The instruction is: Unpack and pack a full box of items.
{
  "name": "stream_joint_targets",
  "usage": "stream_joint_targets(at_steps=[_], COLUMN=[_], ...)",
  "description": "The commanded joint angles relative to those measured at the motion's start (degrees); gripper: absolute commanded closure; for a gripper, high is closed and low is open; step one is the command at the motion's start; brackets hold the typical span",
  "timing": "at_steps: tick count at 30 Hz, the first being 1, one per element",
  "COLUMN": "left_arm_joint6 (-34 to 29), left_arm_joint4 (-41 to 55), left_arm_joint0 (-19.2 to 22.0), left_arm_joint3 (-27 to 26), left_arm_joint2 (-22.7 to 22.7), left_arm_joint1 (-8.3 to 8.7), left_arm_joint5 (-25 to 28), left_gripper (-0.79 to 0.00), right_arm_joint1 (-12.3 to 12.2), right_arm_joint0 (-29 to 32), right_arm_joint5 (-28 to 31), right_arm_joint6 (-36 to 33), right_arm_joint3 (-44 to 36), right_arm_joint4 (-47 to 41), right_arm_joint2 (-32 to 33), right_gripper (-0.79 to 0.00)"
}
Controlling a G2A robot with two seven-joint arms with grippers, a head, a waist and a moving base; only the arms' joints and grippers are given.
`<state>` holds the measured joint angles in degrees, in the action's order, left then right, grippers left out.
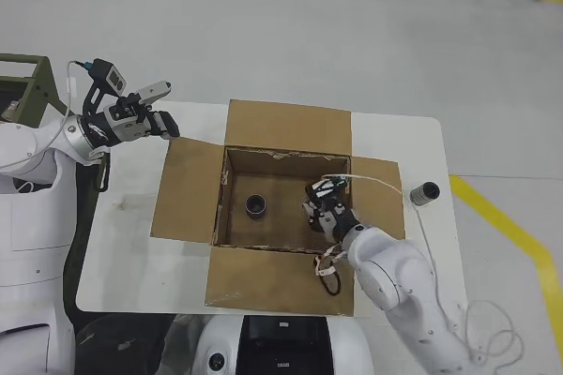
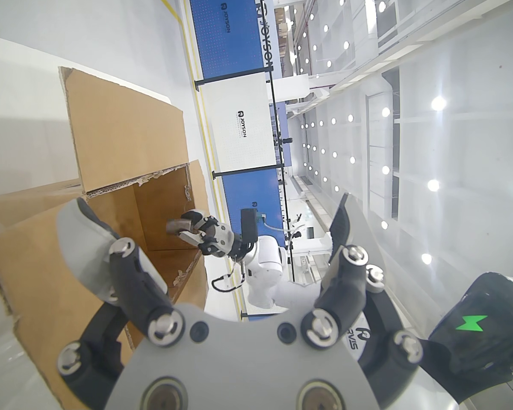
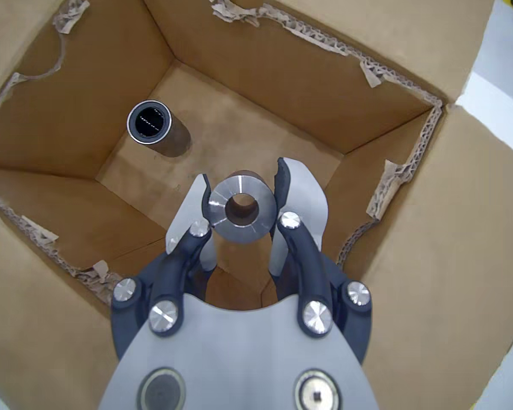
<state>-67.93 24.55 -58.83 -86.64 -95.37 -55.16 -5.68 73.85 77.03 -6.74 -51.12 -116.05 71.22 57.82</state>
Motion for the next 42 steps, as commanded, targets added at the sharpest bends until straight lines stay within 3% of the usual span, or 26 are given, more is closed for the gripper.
stream_joint_targets(at_steps=[1, 16, 36, 38, 42], left_arm_joint6=[0.0, 0.0, 0.0, 0.0, 0.0], left_arm_joint4=[0.0, 0.0, 0.0, 0.0, 0.0], left_arm_joint0=[0.0, 0.0, 0.0, 0.0, 0.0], left_arm_joint3=[0.0, 0.0, 0.0, 0.0, 0.0], left_arm_joint2=[0.0, 0.0, 0.0, 0.0, 0.0], left_arm_joint1=[0.00, 0.00, 0.00, 0.00, 0.00], left_arm_joint5=[0.0, 0.0, 0.0, 0.0, 0.0], left_gripper=[-0.785, -0.785, -0.785, -0.785, -0.785], right_arm_joint1=[0.3, 3.3, 7.1, 7.3, 7.8], right_arm_joint0=[-1.5, -9.3, -17.2, -17.6, -18.1], right_arm_joint5=[-0.5, -2.1, -4.5, -4.4, -4.1], right_arm_joint6=[-0.5, 1.4, 0.9, 0.7, 0.5], right_arm_joint3=[1.3, 11.9, 24.5, 25.2, 26.4], right_arm_joint4=[-1.6, -0.8, 0.1, 0.1, 0.3], right_arm_joint2=[-0.7, -10.8, -15.7, -15.9, -16.4], right_gripper=[0.000, 0.000, 0.000, -0.108, -0.222])
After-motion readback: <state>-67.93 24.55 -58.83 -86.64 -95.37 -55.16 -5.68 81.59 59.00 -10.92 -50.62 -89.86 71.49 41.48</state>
